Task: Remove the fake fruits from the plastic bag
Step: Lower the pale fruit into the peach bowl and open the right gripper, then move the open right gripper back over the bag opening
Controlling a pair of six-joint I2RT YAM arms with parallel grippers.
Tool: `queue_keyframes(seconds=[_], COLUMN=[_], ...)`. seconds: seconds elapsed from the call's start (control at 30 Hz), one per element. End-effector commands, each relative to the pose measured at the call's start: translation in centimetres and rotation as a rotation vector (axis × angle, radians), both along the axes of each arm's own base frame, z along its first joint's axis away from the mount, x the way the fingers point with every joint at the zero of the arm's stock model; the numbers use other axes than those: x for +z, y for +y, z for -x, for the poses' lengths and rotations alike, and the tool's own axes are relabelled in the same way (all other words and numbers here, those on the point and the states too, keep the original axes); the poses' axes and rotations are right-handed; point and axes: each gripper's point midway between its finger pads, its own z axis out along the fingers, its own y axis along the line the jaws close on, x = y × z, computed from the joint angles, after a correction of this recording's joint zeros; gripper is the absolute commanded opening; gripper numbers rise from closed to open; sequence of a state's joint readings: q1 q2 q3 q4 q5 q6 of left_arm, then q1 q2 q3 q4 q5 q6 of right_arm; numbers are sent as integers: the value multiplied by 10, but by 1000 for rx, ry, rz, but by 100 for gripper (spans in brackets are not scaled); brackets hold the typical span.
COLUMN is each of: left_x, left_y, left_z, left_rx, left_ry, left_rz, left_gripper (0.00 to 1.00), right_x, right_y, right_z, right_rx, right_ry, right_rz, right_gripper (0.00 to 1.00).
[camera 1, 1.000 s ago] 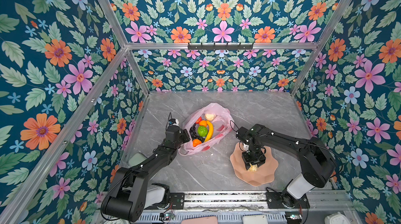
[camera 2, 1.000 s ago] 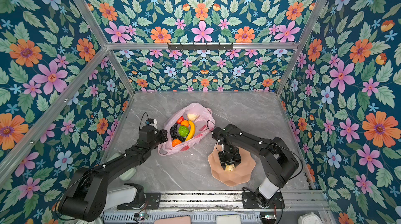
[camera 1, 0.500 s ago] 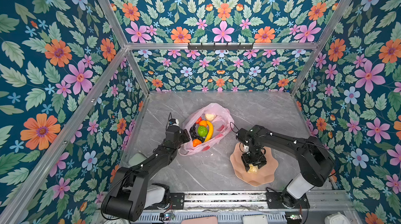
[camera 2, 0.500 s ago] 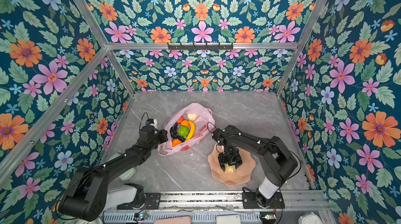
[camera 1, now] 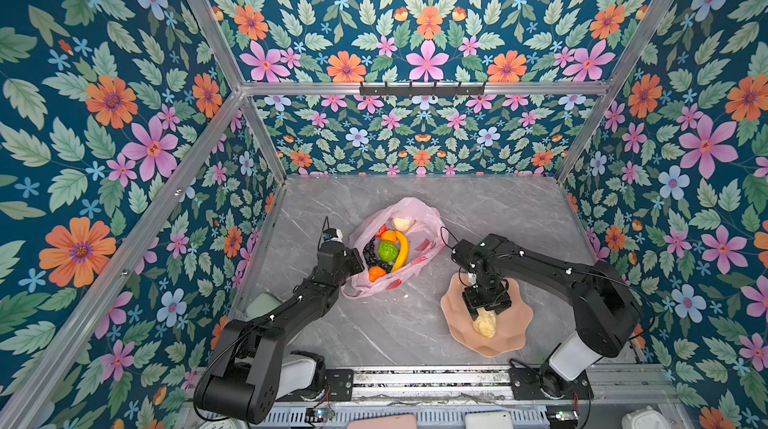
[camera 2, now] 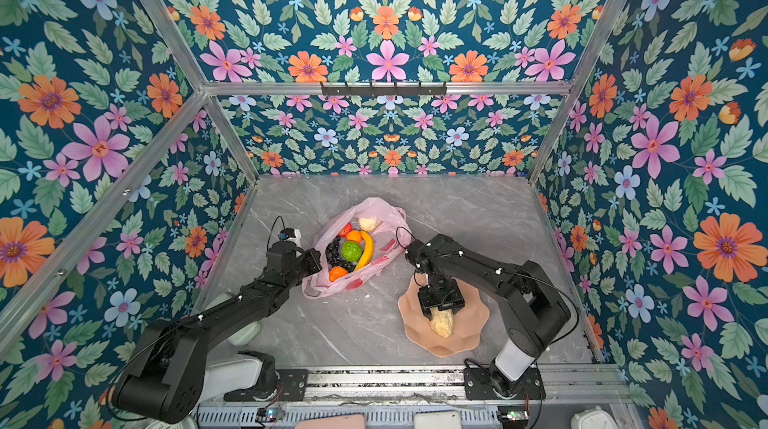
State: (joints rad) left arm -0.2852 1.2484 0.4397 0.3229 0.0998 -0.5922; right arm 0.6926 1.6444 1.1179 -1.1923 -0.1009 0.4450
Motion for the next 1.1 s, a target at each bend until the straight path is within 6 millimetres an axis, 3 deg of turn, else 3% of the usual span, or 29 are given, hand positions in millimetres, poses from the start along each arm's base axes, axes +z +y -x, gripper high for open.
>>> queue_keyframes(seconds=[0.0, 0.17, 0.27, 0.37, 0.6, 0.83, 1.07], left_x=[4, 7, 10, 13, 19, 23, 15], left_y=[1, 0, -1, -2, -4, -6, -8], left_z=[-2, -3, -4, -4, -7, -7, -5], left_rx=[1, -2, -3, -8, -10, -16, -24], left_ry=[-22, -27, -30, -33, -28, -22, 5], left_rz=[-6, -2, 1, 7, 13, 1, -6], left_gripper=[0, 0, 0, 0, 0, 0, 0], right_x=[7, 29, 49, 71, 120, 120, 106], right_y=[-5, -1, 9, 28, 98, 166, 212], right_z=[1, -12, -30, -55, -123, -169, -188], right_rx=[10, 9, -1, -30, -74, -54, -6], right_ry=[-1, -70, -152, -260, -532, -588, -582], right_rz=[25, 6, -31, -102, -326, -463, -516], right_gripper=[73, 75, 75, 74, 71, 67, 65])
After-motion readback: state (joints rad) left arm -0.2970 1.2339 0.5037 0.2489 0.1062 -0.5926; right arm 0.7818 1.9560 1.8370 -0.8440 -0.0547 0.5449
